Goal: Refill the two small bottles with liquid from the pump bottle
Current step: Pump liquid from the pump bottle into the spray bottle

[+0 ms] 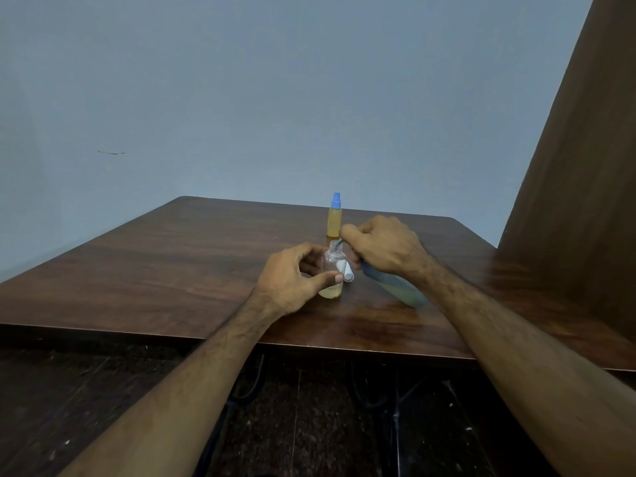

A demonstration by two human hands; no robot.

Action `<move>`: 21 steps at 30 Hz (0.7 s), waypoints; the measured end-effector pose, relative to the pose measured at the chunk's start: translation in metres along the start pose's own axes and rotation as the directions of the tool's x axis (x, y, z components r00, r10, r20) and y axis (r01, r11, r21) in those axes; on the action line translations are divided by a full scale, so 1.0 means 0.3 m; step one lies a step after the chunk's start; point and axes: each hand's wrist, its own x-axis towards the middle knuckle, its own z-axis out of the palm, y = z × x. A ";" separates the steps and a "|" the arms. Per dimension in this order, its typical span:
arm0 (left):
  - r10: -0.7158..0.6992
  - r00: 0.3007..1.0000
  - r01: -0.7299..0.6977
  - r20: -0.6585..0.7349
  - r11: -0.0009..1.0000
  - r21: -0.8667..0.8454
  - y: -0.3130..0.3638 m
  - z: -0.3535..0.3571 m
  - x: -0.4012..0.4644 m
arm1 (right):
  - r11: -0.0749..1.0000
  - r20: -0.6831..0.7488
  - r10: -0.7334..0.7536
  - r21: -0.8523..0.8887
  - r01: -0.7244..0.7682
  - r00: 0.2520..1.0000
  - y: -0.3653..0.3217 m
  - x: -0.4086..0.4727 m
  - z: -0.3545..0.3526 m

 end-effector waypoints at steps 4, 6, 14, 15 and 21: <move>0.008 1.000 -0.008 -0.012 1.000 -0.005 -0.003 -0.001 0.001 | 1.000 -0.010 0.015 -0.023 -0.016 1.000 0.007 0.012 0.011; 0.024 1.000 -0.024 -0.011 1.000 0.009 -0.003 0.000 0.001 | 0.999 0.004 0.020 -0.026 -0.020 1.000 0.014 0.015 0.005; 0.043 0.999 -0.043 -0.012 0.999 0.030 -0.009 -0.001 0.003 | 0.998 0.039 0.005 -0.057 -0.003 0.999 -0.022 0.016 -0.026; 0.044 0.999 -0.044 -0.012 0.999 0.030 -0.011 -0.001 0.003 | 0.998 0.045 0.007 -0.067 -0.004 0.999 -0.022 0.019 -0.027; 0.051 0.999 -0.050 -0.008 0.998 0.025 -0.013 -0.001 0.007 | 0.991 0.031 0.008 -0.136 -0.003 0.999 -0.003 0.022 -0.031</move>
